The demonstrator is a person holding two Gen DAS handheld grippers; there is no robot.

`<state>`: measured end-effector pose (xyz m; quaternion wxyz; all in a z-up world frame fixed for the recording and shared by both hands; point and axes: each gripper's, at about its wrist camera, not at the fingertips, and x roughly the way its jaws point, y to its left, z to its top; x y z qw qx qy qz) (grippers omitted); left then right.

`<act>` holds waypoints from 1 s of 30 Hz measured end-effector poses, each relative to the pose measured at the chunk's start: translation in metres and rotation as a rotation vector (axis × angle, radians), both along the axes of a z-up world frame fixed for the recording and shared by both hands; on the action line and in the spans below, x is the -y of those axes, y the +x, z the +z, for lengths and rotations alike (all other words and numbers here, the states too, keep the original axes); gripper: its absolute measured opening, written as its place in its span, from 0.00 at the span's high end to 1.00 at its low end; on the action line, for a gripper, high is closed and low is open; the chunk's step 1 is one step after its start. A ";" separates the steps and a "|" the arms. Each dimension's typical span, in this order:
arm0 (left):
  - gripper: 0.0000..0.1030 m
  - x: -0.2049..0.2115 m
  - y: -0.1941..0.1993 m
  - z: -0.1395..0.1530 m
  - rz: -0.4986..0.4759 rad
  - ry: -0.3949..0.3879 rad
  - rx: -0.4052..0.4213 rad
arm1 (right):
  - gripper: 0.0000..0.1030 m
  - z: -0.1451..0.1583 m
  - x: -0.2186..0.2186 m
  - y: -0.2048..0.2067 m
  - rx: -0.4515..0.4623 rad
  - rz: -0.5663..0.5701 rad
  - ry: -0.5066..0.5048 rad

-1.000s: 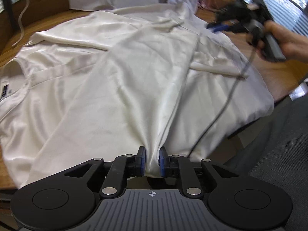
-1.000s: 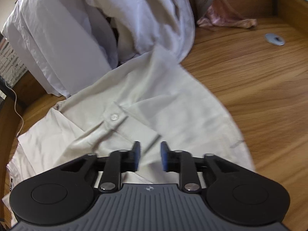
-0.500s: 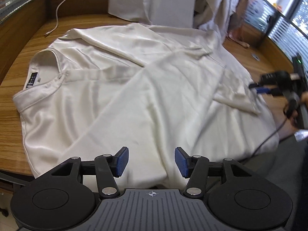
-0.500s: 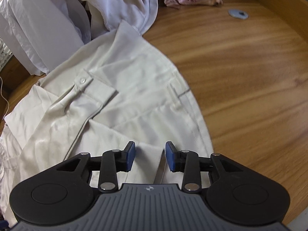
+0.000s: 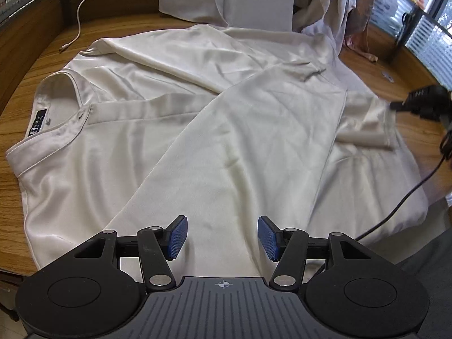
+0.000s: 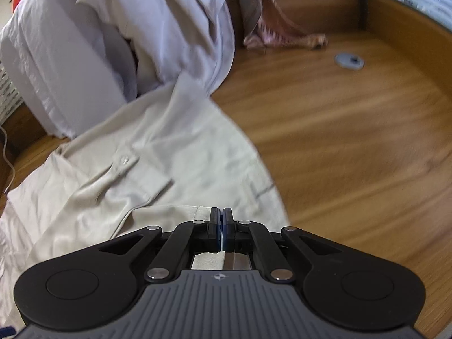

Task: Fold clothes

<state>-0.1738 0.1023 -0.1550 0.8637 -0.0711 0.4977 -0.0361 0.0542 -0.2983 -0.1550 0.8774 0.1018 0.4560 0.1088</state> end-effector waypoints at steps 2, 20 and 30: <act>0.44 0.001 -0.001 -0.001 0.011 0.011 -0.001 | 0.98 0.000 0.002 0.007 -0.003 -0.002 -0.020; 0.41 0.033 0.018 0.010 -0.032 0.002 0.043 | 0.68 0.001 -0.043 0.027 -0.013 0.118 0.017; 0.41 0.026 0.025 0.014 0.092 -0.013 0.054 | 0.68 -0.007 -0.073 0.035 -0.080 0.223 0.118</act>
